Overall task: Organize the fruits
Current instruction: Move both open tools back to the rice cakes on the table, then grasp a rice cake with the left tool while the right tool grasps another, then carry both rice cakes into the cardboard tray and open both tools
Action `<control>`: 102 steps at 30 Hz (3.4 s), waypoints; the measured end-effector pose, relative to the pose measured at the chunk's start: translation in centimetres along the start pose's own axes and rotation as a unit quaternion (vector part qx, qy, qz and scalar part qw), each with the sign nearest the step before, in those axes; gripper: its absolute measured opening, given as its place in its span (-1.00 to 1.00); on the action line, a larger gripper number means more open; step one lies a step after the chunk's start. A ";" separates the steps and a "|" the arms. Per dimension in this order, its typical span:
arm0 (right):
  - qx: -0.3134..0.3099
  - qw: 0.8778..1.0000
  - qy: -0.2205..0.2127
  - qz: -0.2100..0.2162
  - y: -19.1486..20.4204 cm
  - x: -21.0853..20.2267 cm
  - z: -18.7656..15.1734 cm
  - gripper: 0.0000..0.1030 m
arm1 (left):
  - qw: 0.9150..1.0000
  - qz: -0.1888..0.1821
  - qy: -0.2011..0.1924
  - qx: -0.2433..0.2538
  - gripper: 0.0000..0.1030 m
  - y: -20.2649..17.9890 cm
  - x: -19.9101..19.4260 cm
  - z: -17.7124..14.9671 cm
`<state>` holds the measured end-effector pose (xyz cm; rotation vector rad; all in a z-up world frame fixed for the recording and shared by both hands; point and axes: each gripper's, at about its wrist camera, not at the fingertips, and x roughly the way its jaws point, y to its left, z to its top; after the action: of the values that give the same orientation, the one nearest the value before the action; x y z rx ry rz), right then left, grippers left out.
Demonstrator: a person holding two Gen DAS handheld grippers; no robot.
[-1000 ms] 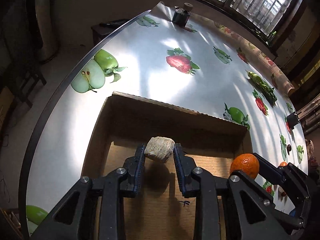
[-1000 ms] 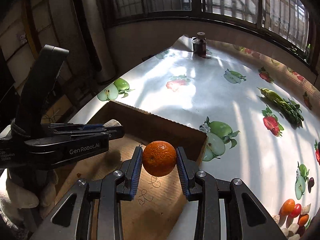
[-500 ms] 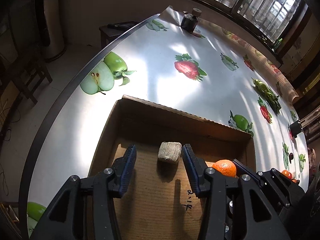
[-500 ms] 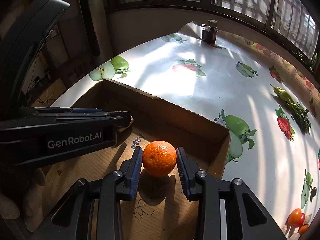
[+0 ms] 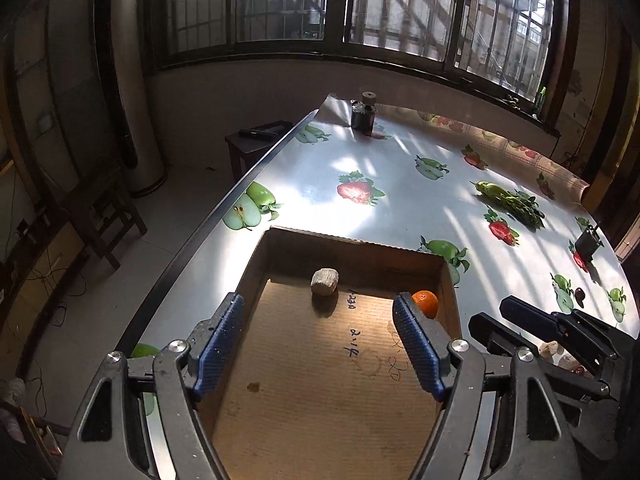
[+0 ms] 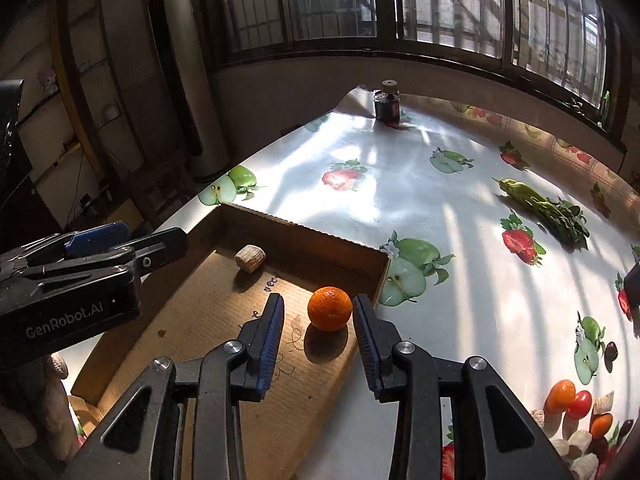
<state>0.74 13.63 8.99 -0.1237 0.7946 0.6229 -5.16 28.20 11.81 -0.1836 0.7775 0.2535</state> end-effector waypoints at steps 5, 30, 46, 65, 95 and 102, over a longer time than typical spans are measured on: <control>0.053 0.998 -0.016 0.024 -2.6 -4.2 -3.3 -0.13 | 0.999 -0.021 -0.009 0.028 0.51 -3.4 -2.9 -2.8; 0.264 0.956 -0.048 -0.116 -24.5 -18.6 -18.4 -0.13 | 0.990 -0.087 0.073 0.085 0.51 -14.3 -1.9 -8.4; 0.256 0.961 -0.002 -0.102 -24.6 -12.6 -17.2 -0.13 | 0.973 -0.159 0.158 0.056 0.50 -22.2 8.3 -6.3; 0.214 0.971 0.012 -0.104 -22.8 -9.7 -16.0 -0.13 | 0.971 -0.152 0.124 0.137 -0.34 -26.4 9.1 -7.7; 0.148 0.988 -0.016 0.048 -10.1 -13.1 -9.5 -0.29 | 0.987 -0.135 0.083 -0.010 -0.46 -4.6 -0.1 -2.8; 0.086 0.993 0.003 0.079 -3.0 -8.1 -4.8 -0.29 | 0.992 -0.076 0.088 -0.041 -0.46 2.3 2.8 -0.9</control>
<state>-4.87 5.74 10.94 0.0971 0.8654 0.7003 -4.52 30.62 9.08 -0.3455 0.9242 0.1263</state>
